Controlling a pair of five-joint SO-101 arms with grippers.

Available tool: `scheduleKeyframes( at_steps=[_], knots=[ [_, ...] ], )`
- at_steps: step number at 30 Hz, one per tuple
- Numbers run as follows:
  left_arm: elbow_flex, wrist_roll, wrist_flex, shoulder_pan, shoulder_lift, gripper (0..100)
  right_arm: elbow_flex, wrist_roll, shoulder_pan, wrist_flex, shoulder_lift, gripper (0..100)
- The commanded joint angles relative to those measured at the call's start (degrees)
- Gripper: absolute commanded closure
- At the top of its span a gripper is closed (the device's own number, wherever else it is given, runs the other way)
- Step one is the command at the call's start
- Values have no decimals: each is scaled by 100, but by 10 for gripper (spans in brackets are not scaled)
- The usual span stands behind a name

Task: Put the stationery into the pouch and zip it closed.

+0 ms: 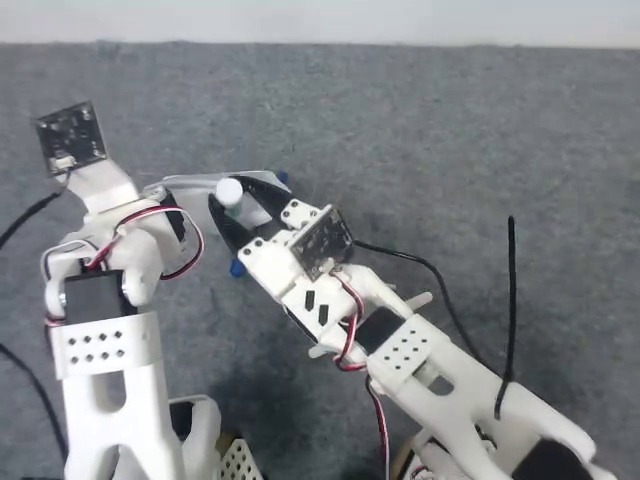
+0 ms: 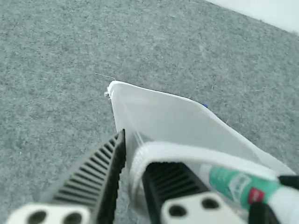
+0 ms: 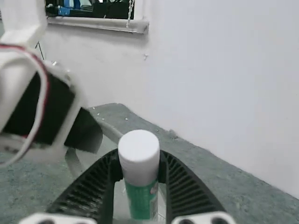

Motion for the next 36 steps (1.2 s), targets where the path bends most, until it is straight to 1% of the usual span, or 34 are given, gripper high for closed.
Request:
scheduleKeyframes(
  at_steps=[1,7,10,12,15,17,27,31,36],
  knots=[
    [-154,62,-167,-18,-44,991,70,158,4,154,-462,992],
    [-154,62,-167,-18,-44,991,-185,132,13,1446,-848,991],
    [-145,62,-167,-35,-44,991,-281,132,13,1868,-998,988],
    [-145,62,-167,-44,-44,991,-281,123,13,2026,-1103,944],
    [-145,62,-167,-26,-44,990,-264,114,-4,2299,-1209,832],
    [-145,62,-167,-18,-44,990,-264,114,-4,2440,-1253,801],
    [-84,62,-193,-26,-35,990,-237,114,22,2527,-1675,800],
    [-84,62,-193,-44,-35,990,-316,114,22,3020,-1710,800],
    [-84,62,-193,-53,-35,990,-668,114,101,3960,-1692,800]
  ],
)
